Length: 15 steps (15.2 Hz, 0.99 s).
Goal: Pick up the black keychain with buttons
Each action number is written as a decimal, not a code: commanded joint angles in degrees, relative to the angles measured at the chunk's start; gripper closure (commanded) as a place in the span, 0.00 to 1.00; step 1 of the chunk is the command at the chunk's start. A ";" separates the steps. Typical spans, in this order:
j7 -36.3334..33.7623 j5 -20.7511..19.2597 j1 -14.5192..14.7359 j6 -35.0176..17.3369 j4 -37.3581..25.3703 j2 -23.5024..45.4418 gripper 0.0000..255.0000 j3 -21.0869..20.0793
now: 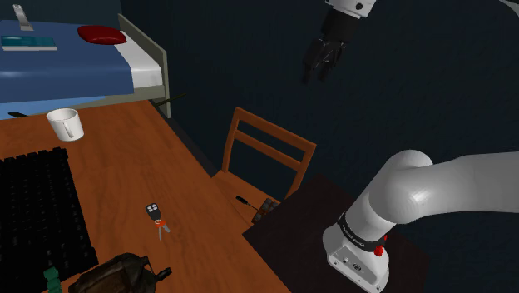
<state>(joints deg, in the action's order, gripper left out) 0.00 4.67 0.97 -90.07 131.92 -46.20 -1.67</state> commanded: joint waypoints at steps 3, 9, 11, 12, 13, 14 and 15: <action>-1.61 1.20 0.58 -3.20 2.78 0.12 0.00 -1.83; -6.36 4.83 2.53 -13.33 9.46 2.55 0.00 -7.64; -7.95 5.97 3.20 -16.90 11.11 4.10 0.00 -9.68; -8.74 6.51 3.52 -18.72 11.81 5.02 0.00 -10.72; -9.54 7.03 3.83 -20.56 12.44 6.04 0.00 -11.77; -10.35 7.52 4.13 -22.42 12.99 7.16 0.00 -12.83; -11.17 7.97 4.40 -24.30 13.45 8.37 0.00 -13.90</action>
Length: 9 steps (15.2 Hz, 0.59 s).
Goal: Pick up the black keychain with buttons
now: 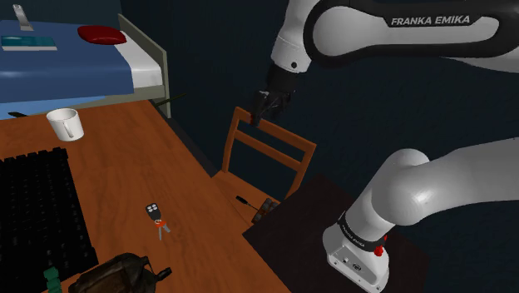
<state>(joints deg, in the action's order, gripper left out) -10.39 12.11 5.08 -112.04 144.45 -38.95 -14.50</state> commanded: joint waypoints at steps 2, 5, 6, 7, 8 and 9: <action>-2.44 1.32 0.73 -6.12 1.61 3.83 0.00 -3.28; -5.11 2.00 1.16 -11.88 2.01 8.59 0.00 -6.65; -6.07 2.06 1.20 -13.80 1.97 10.34 0.00 -7.80; -7.09 2.01 1.20 -15.71 1.85 12.19 0.00 -8.96; -8.15 1.84 1.14 -17.61 1.65 14.11 0.00 -10.13; -9.29 1.52 1.02 -19.49 1.37 16.10 0.00 -11.32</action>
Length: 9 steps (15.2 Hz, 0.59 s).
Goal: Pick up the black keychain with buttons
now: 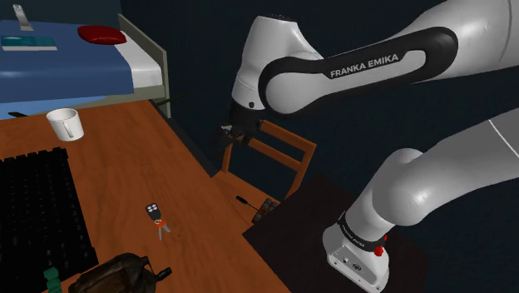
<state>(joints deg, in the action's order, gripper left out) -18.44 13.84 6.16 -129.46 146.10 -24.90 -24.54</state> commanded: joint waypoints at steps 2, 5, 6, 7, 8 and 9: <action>-3.81 -1.35 -0.49 -5.76 -1.08 6.27 0.00 -3.69; -8.64 -4.80 -1.56 -11.00 -2.87 13.17 0.00 -7.29; -10.61 -6.55 -1.99 -12.62 -3.63 15.62 0.00 -8.43; -12.80 -8.64 -2.42 -14.15 -4.47 18.16 0.00 -9.50; -15.24 -11.12 -2.80 -15.58 -5.40 20.78 0.00 -10.45; -17.91 -13.97 -3.00 -16.87 -6.43 23.49 0.00 -11.16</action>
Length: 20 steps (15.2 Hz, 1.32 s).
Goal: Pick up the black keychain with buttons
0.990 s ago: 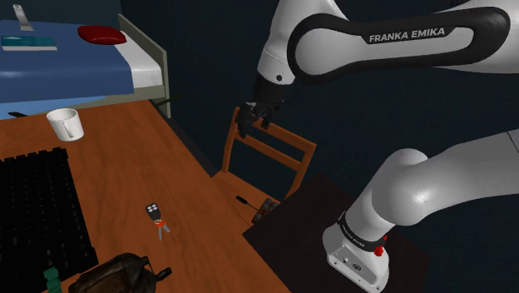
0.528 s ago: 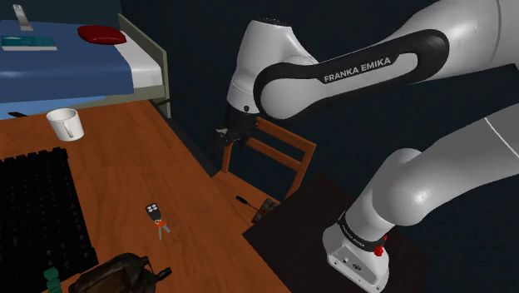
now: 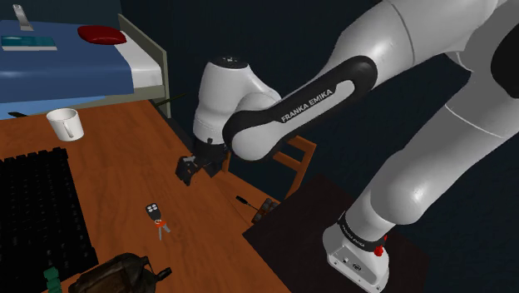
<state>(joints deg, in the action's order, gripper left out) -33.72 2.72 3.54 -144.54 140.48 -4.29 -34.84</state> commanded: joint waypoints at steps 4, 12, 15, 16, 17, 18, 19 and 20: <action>-14.33 -16.04 1.75 -5.27 -6.00 13.91 0.00 -0.30; -29.19 -32.35 14.17 -7.28 -20.09 32.59 0.00 8.76; -30.40 -33.93 15.33 -8.76 -20.49 34.48 0.00 10.27; -30.80 -34.44 15.72 -9.25 -20.64 35.12 0.00 10.76; -31.21 -34.96 16.09 -9.73 -20.81 35.77 0.00 11.25; -31.61 -35.47 16.47 -10.20 -21.00 36.42 0.00 11.74; -32.00 -35.97 16.85 -10.68 -21.19 37.08 0.00 12.24; -32.22 -36.25 17.07 -10.95 -21.31 37.45 0.00 12.53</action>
<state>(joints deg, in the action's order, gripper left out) -65.68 -33.17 20.36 -155.12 119.32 32.69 -22.68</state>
